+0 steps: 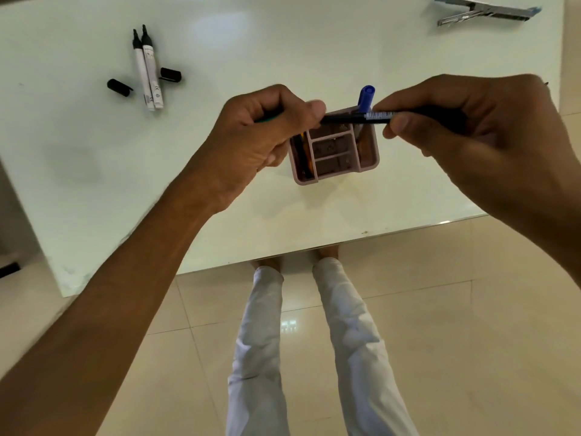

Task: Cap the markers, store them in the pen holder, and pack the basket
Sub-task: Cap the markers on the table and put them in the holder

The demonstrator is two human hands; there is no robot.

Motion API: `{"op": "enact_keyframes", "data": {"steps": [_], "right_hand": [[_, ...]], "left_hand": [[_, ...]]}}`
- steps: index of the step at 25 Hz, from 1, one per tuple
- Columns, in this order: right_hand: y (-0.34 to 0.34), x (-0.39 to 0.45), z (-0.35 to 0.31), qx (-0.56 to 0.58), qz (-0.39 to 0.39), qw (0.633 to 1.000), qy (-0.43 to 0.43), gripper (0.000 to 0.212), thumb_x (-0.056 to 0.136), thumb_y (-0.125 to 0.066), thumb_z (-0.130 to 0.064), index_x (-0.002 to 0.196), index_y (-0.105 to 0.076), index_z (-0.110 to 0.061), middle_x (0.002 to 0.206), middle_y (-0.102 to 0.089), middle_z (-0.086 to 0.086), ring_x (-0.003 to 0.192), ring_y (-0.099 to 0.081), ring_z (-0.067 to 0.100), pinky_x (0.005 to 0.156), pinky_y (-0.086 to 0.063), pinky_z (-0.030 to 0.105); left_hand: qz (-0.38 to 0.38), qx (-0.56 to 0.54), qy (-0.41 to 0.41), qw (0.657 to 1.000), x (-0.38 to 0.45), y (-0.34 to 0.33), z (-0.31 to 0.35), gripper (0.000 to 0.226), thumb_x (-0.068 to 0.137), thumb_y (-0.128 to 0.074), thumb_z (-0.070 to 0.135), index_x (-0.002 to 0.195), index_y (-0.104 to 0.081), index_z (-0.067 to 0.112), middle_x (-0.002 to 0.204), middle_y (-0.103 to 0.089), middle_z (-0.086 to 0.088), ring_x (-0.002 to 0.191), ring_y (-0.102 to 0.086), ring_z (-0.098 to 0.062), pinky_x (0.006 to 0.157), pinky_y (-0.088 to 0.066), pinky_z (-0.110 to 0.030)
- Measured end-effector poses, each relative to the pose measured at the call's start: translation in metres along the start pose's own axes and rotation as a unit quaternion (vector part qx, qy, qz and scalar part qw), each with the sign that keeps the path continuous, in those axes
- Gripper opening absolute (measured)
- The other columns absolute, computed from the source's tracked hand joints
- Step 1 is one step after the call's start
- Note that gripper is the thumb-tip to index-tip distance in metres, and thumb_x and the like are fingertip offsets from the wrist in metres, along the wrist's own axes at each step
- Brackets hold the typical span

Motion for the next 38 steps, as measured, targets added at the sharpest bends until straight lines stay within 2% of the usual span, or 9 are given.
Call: {"op": "enact_keyframes", "data": {"steps": [3,7,13,17,20,23,29,33,38], "right_hand": [[-0.005,-0.007,-0.001,0.015,-0.004,1.000,-0.004,0.021,0.105,-0.062,-0.016,0.120,-0.077,-0.018,0.095,-0.070,-0.020,0.077,-0.063,-0.009,0.067,-0.044,0.004],[-0.012,-0.017,-0.004,0.006,0.038,0.999,-0.005,0.022,0.107,-0.060,-0.017,0.123,-0.075,-0.016,0.097,-0.068,-0.021,0.077,-0.059,-0.020,0.068,-0.040,-0.002],[-0.018,-0.022,-0.005,-0.004,0.047,0.999,-0.007,0.022,0.107,-0.059,-0.021,0.123,-0.074,-0.017,0.100,-0.061,-0.029,0.079,-0.058,-0.023,0.068,-0.041,-0.004],[-0.012,-0.021,-0.008,-0.005,0.071,0.997,-0.005,0.022,0.108,-0.059,-0.023,0.123,-0.073,-0.018,0.099,-0.062,-0.029,0.080,-0.059,-0.022,0.069,-0.042,-0.003],[-0.015,-0.024,-0.012,-0.012,0.065,0.998,0.002,0.022,0.108,-0.059,-0.022,0.124,-0.073,-0.017,0.102,-0.062,-0.028,0.081,-0.057,-0.023,0.070,-0.041,-0.004],[-0.022,-0.029,-0.018,-0.036,0.060,0.997,0.015,0.023,0.107,-0.061,-0.020,0.124,-0.075,-0.015,0.108,-0.067,-0.018,0.083,-0.055,-0.021,0.074,-0.039,-0.003],[-0.036,-0.031,-0.024,-0.046,0.062,0.997,0.030,0.024,0.107,-0.061,-0.022,0.126,-0.075,-0.015,0.111,-0.075,-0.005,0.085,-0.065,0.008,0.077,-0.052,0.016],[-0.037,-0.032,-0.025,-0.050,0.070,0.996,0.030,0.025,0.107,-0.060,-0.024,0.126,-0.075,-0.015,0.110,-0.077,-0.003,0.081,-0.063,0.007,0.075,-0.049,0.013],[-0.035,-0.036,-0.025,-0.041,0.081,0.995,0.031,0.025,0.108,-0.058,-0.024,0.126,-0.074,-0.016,0.100,-0.076,-0.002,0.072,-0.058,0.000,0.067,-0.042,0.013]], "left_hand": [[-0.060,0.049,0.027,0.997,-0.005,0.000,-0.003,0.039,0.105,-0.066,0.021,0.067,-0.068,0.031,0.057,-0.054,0.016,0.052,-0.032,-0.008,0.052,-0.031,-0.021],[-0.009,0.048,0.033,0.998,-0.002,0.007,-0.002,0.035,0.103,-0.070,0.026,0.068,-0.075,0.028,0.073,-0.073,0.011,0.053,-0.036,-0.008,0.052,-0.035,-0.018],[-0.008,0.037,0.046,0.998,-0.004,0.005,-0.010,0.033,0.105,-0.064,0.034,0.075,-0.072,0.026,0.078,-0.070,0.007,0.055,-0.040,-0.006,0.054,-0.038,-0.016],[0.078,-0.112,0.094,0.986,-0.009,0.012,-0.028,0.022,0.113,-0.049,0.027,0.100,-0.064,0.017,0.071,-0.060,0.006,0.061,-0.050,-0.008,0.060,-0.043,-0.021],[0.159,-0.250,0.139,0.945,-0.015,0.021,-0.042,0.011,0.110,-0.057,0.022,0.108,-0.063,0.013,0.096,-0.081,-0.004,0.071,-0.072,-0.013,0.068,-0.060,-0.029],[0.172,-0.355,0.137,0.909,-0.016,0.023,-0.042,0.017,0.110,-0.058,0.020,0.104,-0.061,0.005,0.111,-0.082,-0.017,0.091,-0.083,-0.023,0.077,-0.067,-0.036],[0.169,-0.420,0.117,0.884,-0.021,0.004,-0.032,0.018,0.109,-0.058,0.014,0.112,-0.056,-0.004,0.093,-0.081,-0.021,0.084,-0.083,-0.030,0.070,-0.068,-0.035],[0.193,-0.426,0.092,0.879,-0.023,-0.005,-0.027,0.013,0.109,-0.058,0.013,0.111,-0.055,0.001,0.078,-0.075,-0.014,0.080,-0.082,-0.034,0.067,-0.068,-0.037],[0.184,-0.461,0.091,0.863,-0.026,-0.014,-0.025,0.019,0.109,-0.057,0.017,0.115,-0.056,-0.001,0.089,-0.073,-0.015,0.079,-0.082,-0.033,0.065,-0.067,-0.037]]}}
Point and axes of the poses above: each hand's wrist, its own x-axis towards the middle knuckle, its own y-axis out of the back of the hand, z = x × y, the point moved 7 cm from there along x, towards the middle knuckle
